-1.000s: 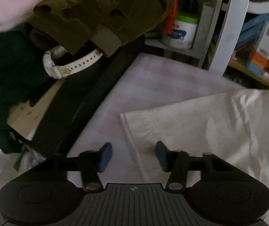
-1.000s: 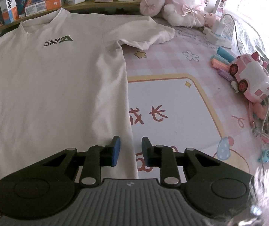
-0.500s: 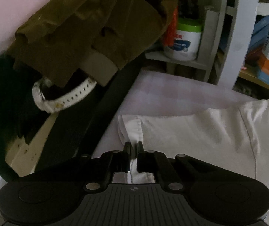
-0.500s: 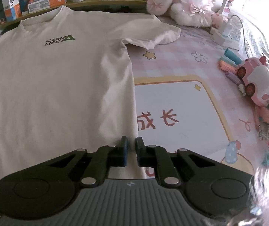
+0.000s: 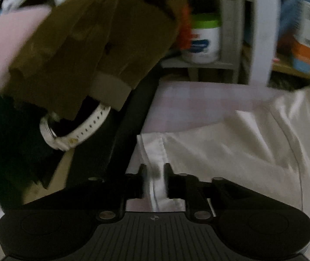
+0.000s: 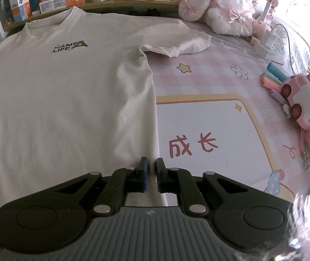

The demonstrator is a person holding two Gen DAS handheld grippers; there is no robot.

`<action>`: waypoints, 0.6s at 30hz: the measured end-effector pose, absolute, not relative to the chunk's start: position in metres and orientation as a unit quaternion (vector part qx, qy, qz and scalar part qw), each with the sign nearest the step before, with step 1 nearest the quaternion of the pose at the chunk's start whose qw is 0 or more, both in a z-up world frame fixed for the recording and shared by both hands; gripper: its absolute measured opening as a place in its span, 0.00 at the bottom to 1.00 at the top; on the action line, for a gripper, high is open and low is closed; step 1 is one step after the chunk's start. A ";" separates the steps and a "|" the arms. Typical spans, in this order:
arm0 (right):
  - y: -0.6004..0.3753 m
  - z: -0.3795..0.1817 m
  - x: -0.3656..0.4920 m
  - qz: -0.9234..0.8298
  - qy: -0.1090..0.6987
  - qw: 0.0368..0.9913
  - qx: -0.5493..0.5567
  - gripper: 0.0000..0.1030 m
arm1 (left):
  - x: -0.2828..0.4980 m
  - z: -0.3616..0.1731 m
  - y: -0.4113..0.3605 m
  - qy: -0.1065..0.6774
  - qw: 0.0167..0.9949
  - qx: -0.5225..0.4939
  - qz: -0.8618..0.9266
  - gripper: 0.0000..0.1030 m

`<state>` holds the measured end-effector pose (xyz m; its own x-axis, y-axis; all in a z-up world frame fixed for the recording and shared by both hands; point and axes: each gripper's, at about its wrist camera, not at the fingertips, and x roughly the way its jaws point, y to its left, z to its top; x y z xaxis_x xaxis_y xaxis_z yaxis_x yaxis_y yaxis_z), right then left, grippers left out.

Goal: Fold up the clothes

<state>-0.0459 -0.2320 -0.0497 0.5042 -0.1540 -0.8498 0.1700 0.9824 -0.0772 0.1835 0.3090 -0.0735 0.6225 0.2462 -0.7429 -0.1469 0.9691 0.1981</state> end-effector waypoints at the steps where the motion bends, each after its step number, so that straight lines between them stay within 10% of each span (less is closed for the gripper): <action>1: -0.231 -0.050 -0.047 -0.093 0.488 0.868 0.007 0.09 | 0.175 -0.067 0.304 0.409 0.903 0.073 0.107 0.22; 8: -0.233 -0.051 -0.050 -0.089 0.483 0.871 0.015 0.09 | 0.085 -0.018 0.239 0.309 0.947 0.088 0.019 0.71; 18: -0.263 -0.041 -0.050 -0.041 0.471 0.878 0.074 0.11 | -0.032 -0.035 0.099 0.334 0.938 -0.008 -0.094 0.85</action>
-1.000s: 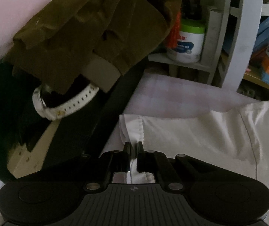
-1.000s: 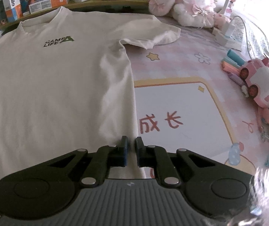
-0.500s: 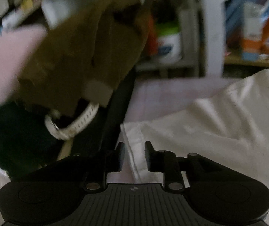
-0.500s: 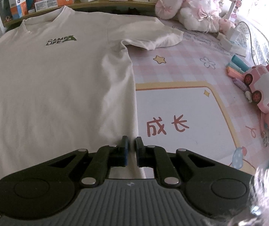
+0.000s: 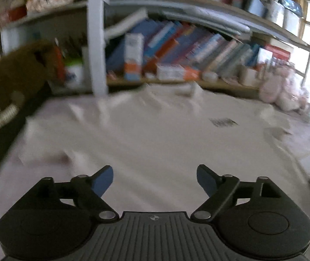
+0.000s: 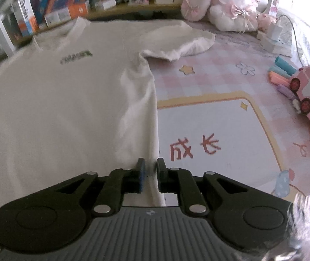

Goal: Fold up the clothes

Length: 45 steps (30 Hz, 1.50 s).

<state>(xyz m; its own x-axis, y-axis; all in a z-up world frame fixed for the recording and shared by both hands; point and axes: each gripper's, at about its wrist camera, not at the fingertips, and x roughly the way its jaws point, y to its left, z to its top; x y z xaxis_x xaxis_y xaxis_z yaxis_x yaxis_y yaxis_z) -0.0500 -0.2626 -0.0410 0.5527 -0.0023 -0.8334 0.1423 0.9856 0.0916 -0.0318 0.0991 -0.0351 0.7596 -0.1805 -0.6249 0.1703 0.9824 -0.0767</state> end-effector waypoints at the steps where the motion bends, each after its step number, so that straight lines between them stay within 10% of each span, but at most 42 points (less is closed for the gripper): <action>1: -0.268 -0.039 -0.050 -0.033 0.466 0.880 0.084 0.13 | -0.037 -0.041 0.086 0.344 0.934 -0.013 -0.094 0.85; 16: -0.381 -0.057 0.001 0.079 0.457 0.843 0.271 0.32 | -0.077 -0.075 -0.093 0.467 0.874 0.048 -0.124 0.85; 33: -0.405 -0.091 0.075 0.038 0.435 0.758 0.485 0.42 | -0.079 -0.081 -0.101 0.484 0.870 0.035 -0.081 0.85; 45: -0.303 -0.041 0.130 0.128 0.402 0.883 0.208 0.37 | -0.068 -0.084 -0.107 0.480 0.864 0.082 -0.131 0.86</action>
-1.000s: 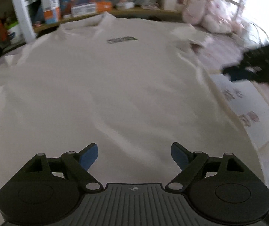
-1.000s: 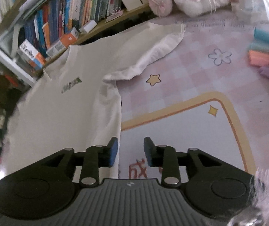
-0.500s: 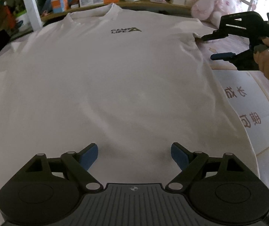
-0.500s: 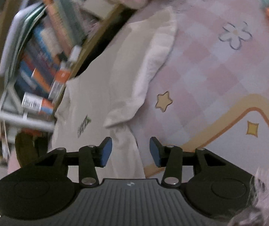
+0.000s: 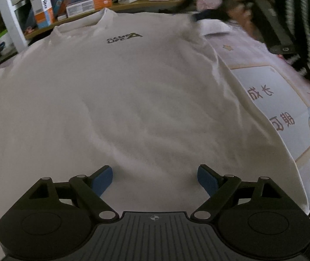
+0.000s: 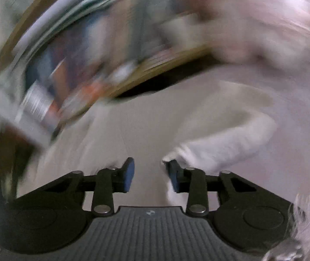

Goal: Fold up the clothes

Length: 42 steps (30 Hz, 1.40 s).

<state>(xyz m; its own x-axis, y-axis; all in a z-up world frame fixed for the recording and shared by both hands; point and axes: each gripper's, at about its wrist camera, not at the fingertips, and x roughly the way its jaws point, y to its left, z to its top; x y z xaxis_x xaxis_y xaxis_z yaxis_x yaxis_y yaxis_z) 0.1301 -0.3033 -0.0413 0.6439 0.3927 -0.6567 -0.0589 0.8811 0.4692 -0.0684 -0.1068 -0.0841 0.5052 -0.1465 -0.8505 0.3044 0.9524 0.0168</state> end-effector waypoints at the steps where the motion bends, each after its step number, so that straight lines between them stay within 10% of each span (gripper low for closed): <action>1: -0.289 -0.042 0.132 0.158 0.412 0.880 0.175 0.37 | -0.067 -0.084 -0.107 0.480 0.863 0.084 -0.133 0.86; 20: -0.426 -0.059 0.116 -0.023 0.399 0.903 0.157 0.33 | -0.059 -0.087 -0.108 0.477 0.864 0.083 -0.135 0.95; 26: -0.410 -0.068 0.153 -0.013 0.416 0.908 0.058 0.26 | -0.062 -0.086 -0.107 0.483 0.864 0.077 -0.121 0.95; 29: -0.405 -0.065 0.160 -0.001 0.423 0.905 0.047 0.06 | -0.064 -0.086 -0.107 0.484 0.864 0.074 -0.116 0.95; 42: -0.234 0.018 0.167 0.267 0.339 0.898 0.086 0.06 | -0.068 -0.085 -0.110 0.485 0.864 0.072 -0.110 0.95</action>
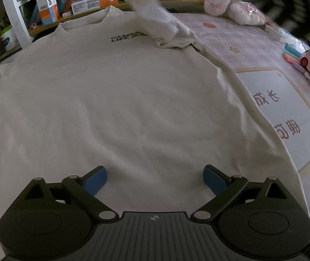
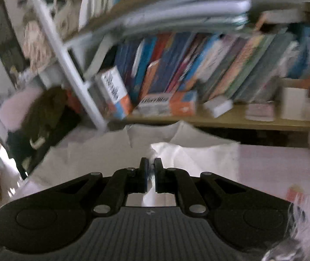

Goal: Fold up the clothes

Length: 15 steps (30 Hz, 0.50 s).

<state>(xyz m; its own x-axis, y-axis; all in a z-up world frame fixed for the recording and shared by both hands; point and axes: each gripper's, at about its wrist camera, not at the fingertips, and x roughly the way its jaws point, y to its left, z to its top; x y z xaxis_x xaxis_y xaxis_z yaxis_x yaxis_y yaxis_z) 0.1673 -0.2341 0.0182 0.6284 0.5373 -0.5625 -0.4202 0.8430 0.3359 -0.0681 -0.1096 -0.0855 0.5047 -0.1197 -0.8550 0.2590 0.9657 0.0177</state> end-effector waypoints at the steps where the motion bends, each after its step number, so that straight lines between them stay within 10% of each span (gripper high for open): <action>1: -0.229 0.015 0.174 0.263 0.351 0.894 0.089 0.06 | -0.070 -0.085 -0.110 0.485 0.864 0.073 -0.111 0.95; 15: -0.429 -0.022 0.219 0.011 0.405 0.912 0.058 0.06 | -0.076 -0.085 -0.110 0.484 0.868 0.062 -0.094 0.97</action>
